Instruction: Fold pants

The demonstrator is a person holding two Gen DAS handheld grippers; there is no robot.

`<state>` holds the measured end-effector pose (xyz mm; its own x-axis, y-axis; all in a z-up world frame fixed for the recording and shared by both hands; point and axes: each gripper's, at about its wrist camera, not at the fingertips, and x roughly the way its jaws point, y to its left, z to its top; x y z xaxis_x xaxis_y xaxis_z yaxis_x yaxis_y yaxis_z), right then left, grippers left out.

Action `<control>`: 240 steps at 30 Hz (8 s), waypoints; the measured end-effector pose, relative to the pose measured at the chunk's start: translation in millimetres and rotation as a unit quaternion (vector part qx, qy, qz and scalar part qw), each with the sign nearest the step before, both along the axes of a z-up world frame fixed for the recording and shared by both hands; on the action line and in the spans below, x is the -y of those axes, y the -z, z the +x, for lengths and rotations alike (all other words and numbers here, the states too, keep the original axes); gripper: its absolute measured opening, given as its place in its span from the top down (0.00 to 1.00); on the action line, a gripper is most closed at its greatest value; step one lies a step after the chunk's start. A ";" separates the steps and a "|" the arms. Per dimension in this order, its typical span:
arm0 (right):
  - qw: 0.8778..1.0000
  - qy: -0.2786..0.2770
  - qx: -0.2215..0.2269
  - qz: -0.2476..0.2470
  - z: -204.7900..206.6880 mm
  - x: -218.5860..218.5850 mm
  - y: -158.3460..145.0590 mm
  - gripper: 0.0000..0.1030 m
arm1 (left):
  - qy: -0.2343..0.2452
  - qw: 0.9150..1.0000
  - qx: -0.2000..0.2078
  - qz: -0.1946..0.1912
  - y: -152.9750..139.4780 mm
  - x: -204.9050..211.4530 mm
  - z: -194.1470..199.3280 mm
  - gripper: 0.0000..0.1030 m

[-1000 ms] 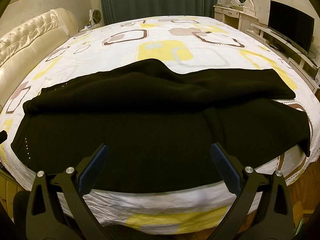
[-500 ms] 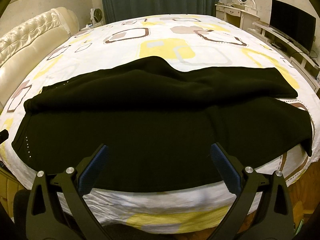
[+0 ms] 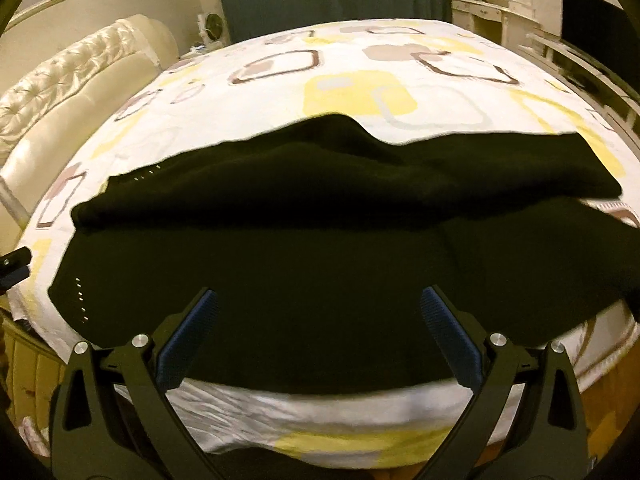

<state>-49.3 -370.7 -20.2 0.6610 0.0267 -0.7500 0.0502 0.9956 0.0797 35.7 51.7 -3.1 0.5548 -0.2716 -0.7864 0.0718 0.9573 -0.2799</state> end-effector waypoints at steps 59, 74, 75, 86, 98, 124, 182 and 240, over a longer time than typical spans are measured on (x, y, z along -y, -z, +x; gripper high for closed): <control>0.962 -0.245 0.064 -0.098 80.8 -40.7 -62.2 0.93 | 0.149 0.987 0.041 -0.038 -42.0 -55.5 134.6 0.74; 0.957 -0.268 0.019 -0.111 -20.7 -63.8 14.4 0.92 | 0.101 0.993 -0.029 -0.059 25.2 -87.3 30.7 0.89; 0.956 -0.270 0.015 -0.115 -21.2 -63.3 18.5 0.92 | 0.101 0.992 -0.036 -0.059 31.9 -85.7 28.8 0.89; 0.966 -0.249 0.000 -0.071 -42.6 -53.3 18.5 0.64 | 0.023 0.972 -0.069 -0.223 50.1 -117.4 -1.4 0.33; 0.984 -0.172 -0.019 0.048 -47.8 -9.3 11.6 0.55 | -0.035 0.974 -0.078 -0.211 56.9 -93.6 4.1 0.29; 0.918 0.305 0.048 0.250 -93.6 425.6 8.7 0.45 | -0.052 0.998 0.018 0.027 14.4 -17.8 35.8 0.26; 0.914 0.378 -0.138 0.053 171.9 339.5 12.9 0.54 | -0.045 0.998 -0.015 0.050 59.9 24.3 43.8 0.17; 0.843 0.395 0.111 0.348 -151.8 402.4 66.6 0.95 | -0.046 0.997 -0.012 0.067 61.2 33.1 35.6 0.16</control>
